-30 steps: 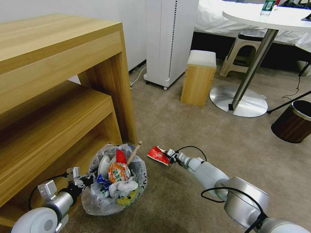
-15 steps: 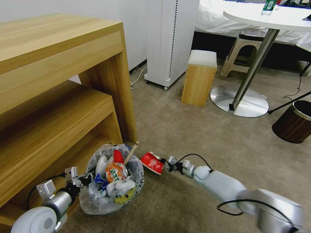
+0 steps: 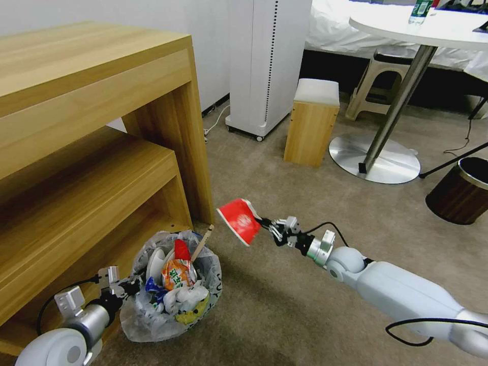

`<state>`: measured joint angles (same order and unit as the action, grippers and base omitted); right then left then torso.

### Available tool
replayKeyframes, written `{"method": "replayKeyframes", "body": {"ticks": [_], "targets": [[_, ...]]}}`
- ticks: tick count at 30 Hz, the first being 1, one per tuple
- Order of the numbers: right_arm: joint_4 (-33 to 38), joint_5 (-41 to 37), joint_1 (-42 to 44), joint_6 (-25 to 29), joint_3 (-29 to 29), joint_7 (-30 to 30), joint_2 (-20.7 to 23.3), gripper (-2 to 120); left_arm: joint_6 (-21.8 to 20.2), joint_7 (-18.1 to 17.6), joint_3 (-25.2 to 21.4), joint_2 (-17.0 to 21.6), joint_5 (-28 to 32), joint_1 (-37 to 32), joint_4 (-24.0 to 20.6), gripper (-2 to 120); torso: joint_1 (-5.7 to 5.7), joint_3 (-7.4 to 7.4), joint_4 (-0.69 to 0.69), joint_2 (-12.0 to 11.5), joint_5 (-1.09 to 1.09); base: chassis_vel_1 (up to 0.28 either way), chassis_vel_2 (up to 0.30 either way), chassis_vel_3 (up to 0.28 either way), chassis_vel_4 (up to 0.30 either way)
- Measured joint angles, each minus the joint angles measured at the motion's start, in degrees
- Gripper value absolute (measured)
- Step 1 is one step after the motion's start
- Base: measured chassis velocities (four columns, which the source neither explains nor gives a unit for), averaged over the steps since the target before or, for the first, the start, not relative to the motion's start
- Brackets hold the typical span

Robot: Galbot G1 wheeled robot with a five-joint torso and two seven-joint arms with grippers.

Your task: Pick up the trash bin and place the garbage on the floor into it.

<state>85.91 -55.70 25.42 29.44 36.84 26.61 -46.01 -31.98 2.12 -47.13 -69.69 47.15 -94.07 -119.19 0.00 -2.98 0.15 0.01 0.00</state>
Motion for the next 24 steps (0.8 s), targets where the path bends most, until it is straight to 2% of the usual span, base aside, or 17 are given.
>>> {"method": "replayKeyframes", "body": {"ticks": [3,6,7,14,24], "targets": [[3.71,-1.12,-1.52,-1.28,2.0,-0.03,-0.35,0,-0.18,-0.13,-0.09,-0.09,-0.04,-0.14,-0.64,1,0.0,0.0,-0.01,0.0,0.0,0.0,0.0,0.0,0.0],[7.24,-2.64,-4.59,-2.55,7.64,-1.47,-1.39,0,-0.43,-0.44,-0.36,0.16,0.38,-0.18,-1.43,1,0.0,0.0,0.0,0.0,-0.01,0.0,0.0,0.0,0.0],[7.24,-2.64,-4.59,-2.55,7.64,-1.47,-1.39,0,-0.43,-0.44,-0.36,0.16,0.38,-0.18,-1.43,1,0.0,0.0,0.0,0.0,-0.01,0.0,0.0,0.0,0.0],[9.97,-4.32,-7.87,-4.18,17.2,-4.15,-2.96,0,-0.8,-1.04,-0.93,0.67,1.69,0.04,-2.43,1,0.0,0.0,0.01,0.0,-0.01,0.0,0.0,0.0,0.0],[7.76,-5.39,-6.1,-4.55,19.38,-6.07,-3.14,0,-0.94,-1.21,-1.31,1.07,2.56,-0.28,-3.19,1,0.0,0.0,0.02,0.0,0.0,0.0,0.0,0.0,0.0]]}}
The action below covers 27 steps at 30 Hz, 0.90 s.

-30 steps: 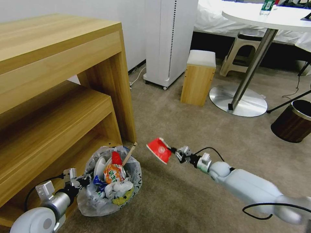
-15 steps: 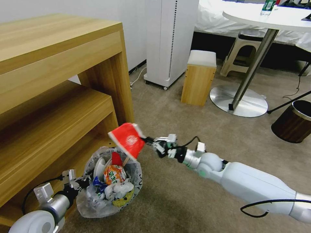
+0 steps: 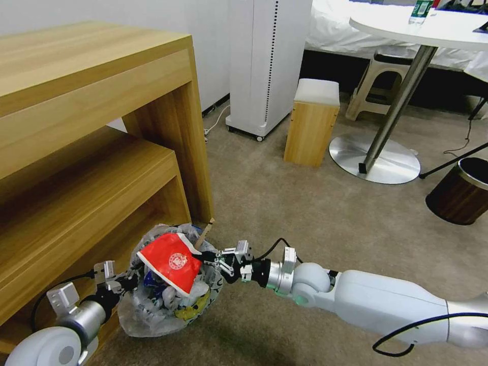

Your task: Pick up the trash bin and place the garbage on the floor into it.

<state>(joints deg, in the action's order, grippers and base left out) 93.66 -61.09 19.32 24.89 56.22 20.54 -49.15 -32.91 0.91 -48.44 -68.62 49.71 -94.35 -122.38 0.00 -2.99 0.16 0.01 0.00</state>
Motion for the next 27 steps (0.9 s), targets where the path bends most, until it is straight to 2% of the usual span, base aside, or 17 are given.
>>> {"method": "replayKeyframes", "body": {"ticks": [9,19,27], "targets": [[-3.61,0.07,2.1,-0.23,1.16,-2.52,-0.57,0,-0.14,-0.04,0.16,-0.03,-0.05,-0.73,-0.8,1,0.0,0.0,0.0,0.0,0.0,0.0,0.0,0.0,0.0],[-2.66,0.31,1.86,-0.19,1.79,-5.04,-1.01,1,-0.16,-0.05,0.21,-0.18,-0.36,-1.0,-1.0,1,0.0,0.0,-0.01,0.0,0.0,0.0,0.0,0.0,0.0],[0.76,0.89,2.0,0.41,0.65,-5.33,0.74,36,-0.16,0.03,0.11,0.16,-0.37,-0.83,-0.16,1,0.0,0.0,-0.01,0.0,0.0,0.0,0.0,0.0,0.0]]}}
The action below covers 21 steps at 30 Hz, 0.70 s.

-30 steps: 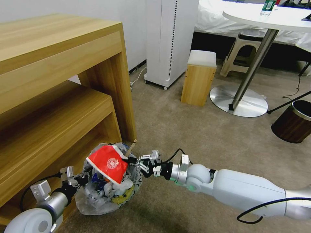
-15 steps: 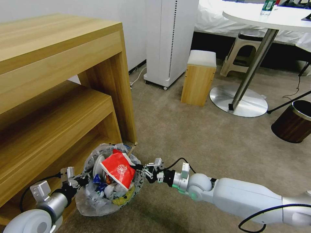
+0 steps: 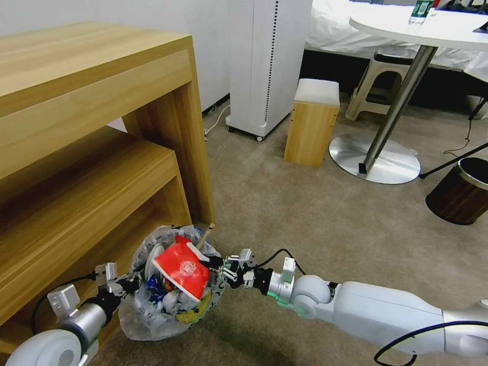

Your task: Pick up the trash bin and place the garbage on the floor into it.

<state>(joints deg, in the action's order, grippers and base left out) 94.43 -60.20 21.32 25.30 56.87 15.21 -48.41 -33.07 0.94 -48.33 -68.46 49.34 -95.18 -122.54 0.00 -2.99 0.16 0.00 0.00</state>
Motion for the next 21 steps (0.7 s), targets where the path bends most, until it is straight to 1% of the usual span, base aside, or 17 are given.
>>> {"method": "replayKeyframes", "body": {"ticks": [1,3,4,5,7,8,9,10,11,13,14,16,17,18,19,20,21], "targets": [[0.0,0.0,0.0,0.0,0.0,0.0,0.0,36,0.0,0.0,0.0,0.0,0.0,0.0,0.0,1,0.0,0.0,0.0,0.0,0.0,0.0,0.0,0.0,0.0],[0.88,0.29,0.38,0.23,-0.72,0.0,0.37,45,0.0,0.0,-0.13,-0.04,-0.11,-0.28,0.05,1,0.0,0.0,0.0,0.0,0.0,0.0,0.0,0.0,0.0],[1.14,0.33,0.43,0.26,-0.89,-0.02,0.43,48,0.0,0.01,-0.18,-0.09,-0.16,-0.38,0.06,1,0.0,0.0,0.0,0.0,0.0,0.0,0.0,0.0,0.0],[1.14,0.33,0.43,0.26,-0.89,-0.02,0.43,48,0.0,0.01,-0.18,-0.09,-0.16,-0.38,0.06,1,0.0,0.0,0.0,0.0,0.0,0.0,0.0,0.0,0.0],[2.22,0.58,0.75,0.32,-2.11,-0.1,0.59,60,0.0,0.01,-0.38,-0.22,-0.33,-0.96,-0.18,1,0.0,0.0,-0.01,0.0,0.0,0.0,0.0,0.0,0.0],[3.05,0.59,1.05,0.32,-3.28,-0.4,0.74,63,-0.05,0.01,-0.44,-0.19,-0.34,-1.24,-0.45,1,0.0,0.0,-0.01,0.0,0.01,0.0,0.0,0.0,0.0],[3.05,0.59,1.05,0.32,-3.28,-0.4,0.74,63,-0.05,0.01,-0.44,-0.19,-0.34,-1.24,-0.45,1,0.0,0.0,-0.01,0.0,0.01,0.0,0.0,0.0,0.0],[3.42,0.58,1.15,0.31,-3.83,-0.59,0.81,67,-0.12,0.0,-0.48,-0.16,-0.31,-1.37,-0.57,1,0.0,0.0,0.0,0.0,0.0,0.0,0.0,0.0,0.0],[4.39,0.43,1.41,0.24,-5.86,-1.08,1.05,74,-0.4,-0.17,-0.56,0.01,-0.08,-1.83,-1.01,1,0.0,0.0,0.0,0.0,0.01,0.0,0.0,0.0,0.0],[5.7,-0.02,1.88,-0.09,-9.19,-1.83,1.8,84,-1.03,-1.03,-0.59,0.19,0.75,-2.53,-1.85,1,0.0,-0.01,-0.01,0.0,0.01,0.0,0.0,0.0,0.0],[5.7,-0.02,1.88,-0.09,-9.19,-1.83,1.8,84,-1.03,-1.03,-0.59,0.19,0.75,-2.53,-1.85,1,0.0,-0.01,-0.01,0.0,0.01,0.0,0.0,0.0,0.0],[6.7,-0.59,2.59,-0.37,-13.02,-2.86,2.95,93,-1.57,-1.8,-0.31,0.37,1.58,-3.06,-2.57,1,0.0,0.0,-0.01,0.0,0.0,0.0,0.0,0.0,0.0],[6.7,-0.59,2.59,-0.37,-13.02,-2.86,2.95,93,-1.57,-1.8,-0.31,0.37,1.58,-3.06,-2.57,1,0.0,0.0,-0.01,0.0,0.0,0.0,0.0,0.0,0.0],[7.06,-0.7,3.57,-0.71,-15.34,-3.4,3.59,97,-1.91,-2.22,-0.07,0.52,1.97,-3.19,-2.59,1,0.0,0.0,0.0,0.0,0.0,0.0,0.0,0.0,0.0],[7.25,-0.75,4.12,-0.84,-16.63,-3.7,3.88,99,-2.1,-2.44,0.09,0.65,2.21,-3.22,-2.49,1,0.0,0.0,0.01,0.0,0.02,0.0,0.0,0.0,0.0],[7.81,-0.87,5.62,-1.21,-19.99,-4.71,4.76,100,-2.29,-2.82,0.42,0.92,2.54,-3.13,-1.79,1,0.0,0.0,0.0,0.0,0.01,0.0,0.0,0.0,0.0],[7.81,-0.87,5.62,-1.21,-19.99,-4.71,4.76,100,-2.29,-2.82,0.42,0.92,2.54,-3.13,-1.79,1,0.0,0.0,0.0,0.0,0.01,0.0,0.0,0.0,0.0]]}}
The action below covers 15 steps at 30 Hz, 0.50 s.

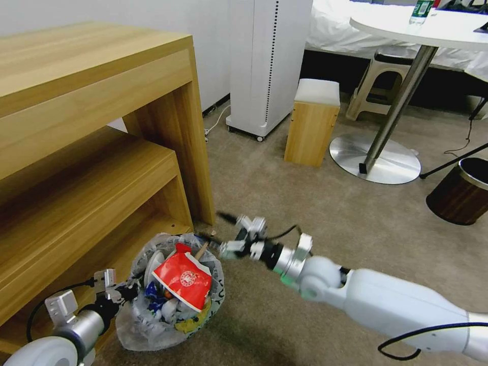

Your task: Pick up the trash bin and place the garbage on the floor into it.

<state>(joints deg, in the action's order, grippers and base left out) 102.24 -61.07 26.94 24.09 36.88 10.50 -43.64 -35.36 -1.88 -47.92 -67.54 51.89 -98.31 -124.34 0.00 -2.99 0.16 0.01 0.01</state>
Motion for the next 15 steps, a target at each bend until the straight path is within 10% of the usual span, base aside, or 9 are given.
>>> {"method": "replayKeyframes", "body": {"ticks": [15], "targets": [[-0.05,2.29,13.73,-2.43,-21.05,-5.36,3.13,100,-1.24,-4.04,2.22,3.37,6.81,3.12,7.72,1,0.0,0.01,-0.01,0.0,0.02,0.0,0.0,0.0,0.0]]}}
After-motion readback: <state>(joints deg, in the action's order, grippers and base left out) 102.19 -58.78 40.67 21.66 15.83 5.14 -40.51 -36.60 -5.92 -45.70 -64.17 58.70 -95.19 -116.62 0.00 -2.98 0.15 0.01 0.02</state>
